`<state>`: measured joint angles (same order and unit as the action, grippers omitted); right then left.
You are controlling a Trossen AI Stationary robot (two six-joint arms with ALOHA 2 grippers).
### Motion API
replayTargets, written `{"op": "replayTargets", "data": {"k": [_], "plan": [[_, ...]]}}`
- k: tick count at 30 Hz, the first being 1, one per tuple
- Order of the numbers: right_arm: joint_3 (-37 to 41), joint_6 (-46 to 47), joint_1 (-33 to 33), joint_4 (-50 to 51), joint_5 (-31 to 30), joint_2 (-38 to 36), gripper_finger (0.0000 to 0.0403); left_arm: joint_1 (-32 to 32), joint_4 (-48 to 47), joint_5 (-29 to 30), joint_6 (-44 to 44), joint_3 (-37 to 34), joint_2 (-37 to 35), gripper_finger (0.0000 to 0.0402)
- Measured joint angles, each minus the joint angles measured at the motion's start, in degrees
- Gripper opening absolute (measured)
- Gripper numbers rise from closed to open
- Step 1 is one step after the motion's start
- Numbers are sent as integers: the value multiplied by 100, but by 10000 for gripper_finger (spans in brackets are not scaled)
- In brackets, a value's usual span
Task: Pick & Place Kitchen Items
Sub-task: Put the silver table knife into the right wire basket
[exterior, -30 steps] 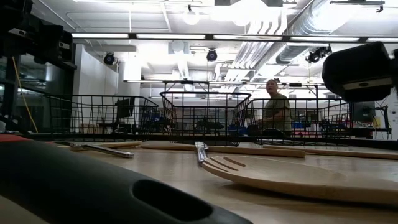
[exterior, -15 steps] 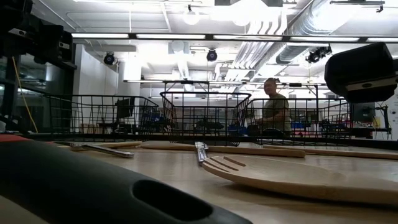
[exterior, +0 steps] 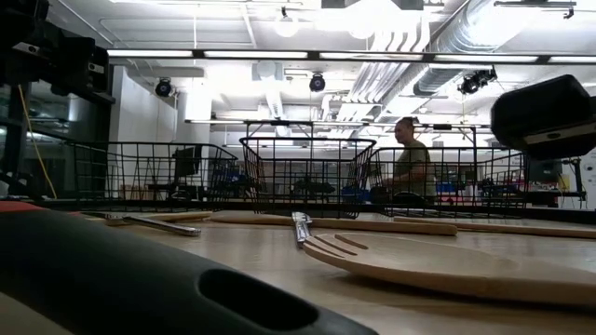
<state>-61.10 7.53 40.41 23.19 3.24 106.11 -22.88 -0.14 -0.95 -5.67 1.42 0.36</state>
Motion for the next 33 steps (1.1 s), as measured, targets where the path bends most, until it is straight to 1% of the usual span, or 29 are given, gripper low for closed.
{"op": "replayTargets", "data": {"k": [4, 10, 13, 18, 23, 26, 29, 33], "plan": [[10, 24, -109, 145, -5, -253, 32, 0, 0, 0, 0, -1, -1, 227], [5, 184, -411, 411, -43, -822, 32, 1, 0, 0, -1, 1, -1, 227], [5, 234, -593, 567, -206, -1155, 32, 1, 0, 0, 0, -1, 0, 227], [-2, 487, -1001, 869, -652, -1701, 32, 1, 0, 0, -2, 1, -2, 227], [-9, 541, -1450, 1180, -1437, -2167, 32, 1, 0, 0, -2, -1, -2, 227], [-13, 635, -1740, 1403, -1962, -2348, 32, -1, 0, 0, 0, 1, -2, 227], [-12, 635, -2045, 1408, -2402, -2459, 32, 0, 0, 0, 0, 0, -1, 227], [-12, 625, -2544, 1394, -2667, -2608, 32, -1, 0, 0, 0, 1, -2, 227]]}}
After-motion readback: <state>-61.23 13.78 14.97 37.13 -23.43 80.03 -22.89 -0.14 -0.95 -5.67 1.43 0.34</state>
